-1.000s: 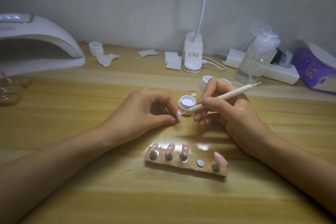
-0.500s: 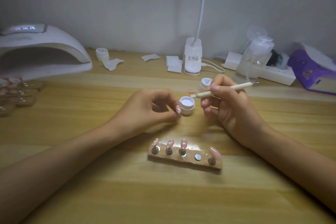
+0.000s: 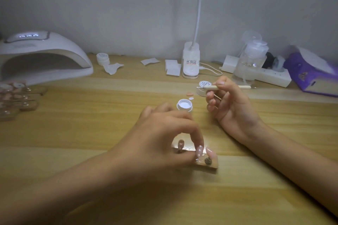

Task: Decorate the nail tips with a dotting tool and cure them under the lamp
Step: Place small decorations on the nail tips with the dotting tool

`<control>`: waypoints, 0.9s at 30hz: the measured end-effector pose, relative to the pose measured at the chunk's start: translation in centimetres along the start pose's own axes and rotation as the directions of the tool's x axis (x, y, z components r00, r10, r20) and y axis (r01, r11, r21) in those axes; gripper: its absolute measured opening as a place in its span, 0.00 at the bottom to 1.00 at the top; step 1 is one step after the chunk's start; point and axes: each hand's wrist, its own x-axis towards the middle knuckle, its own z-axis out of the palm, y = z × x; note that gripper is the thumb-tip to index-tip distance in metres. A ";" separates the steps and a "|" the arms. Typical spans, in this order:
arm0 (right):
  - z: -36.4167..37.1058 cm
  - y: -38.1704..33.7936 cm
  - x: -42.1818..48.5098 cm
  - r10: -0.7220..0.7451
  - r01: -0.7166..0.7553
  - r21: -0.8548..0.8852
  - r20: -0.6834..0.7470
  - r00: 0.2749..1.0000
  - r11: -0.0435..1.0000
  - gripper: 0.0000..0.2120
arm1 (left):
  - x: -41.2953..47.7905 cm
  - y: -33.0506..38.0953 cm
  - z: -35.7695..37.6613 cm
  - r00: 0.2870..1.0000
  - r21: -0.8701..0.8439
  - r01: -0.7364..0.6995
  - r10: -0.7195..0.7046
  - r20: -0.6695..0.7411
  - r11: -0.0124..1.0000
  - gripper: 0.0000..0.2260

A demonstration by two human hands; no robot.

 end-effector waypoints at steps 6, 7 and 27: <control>-0.1 0.1 0.1 -0.002 0.003 -0.026 0.018 1.000 1.000 0.08 | 0.3 -0.1 0.8 0.999 0.066 0.035 -0.036 0.022 0.997 0.07; -0.1 0.1 0.1 -0.002 0.003 -0.034 0.020 1.000 0.999 0.09 | 0.3 -0.2 0.9 0.999 0.057 0.045 -0.047 0.024 0.997 0.07; -0.2 0.1 0.2 0.007 -0.007 -0.018 0.008 1.000 1.000 0.08 | 0.8 1.0 1.5 1.000 0.145 -0.011 0.012 -0.010 0.989 0.08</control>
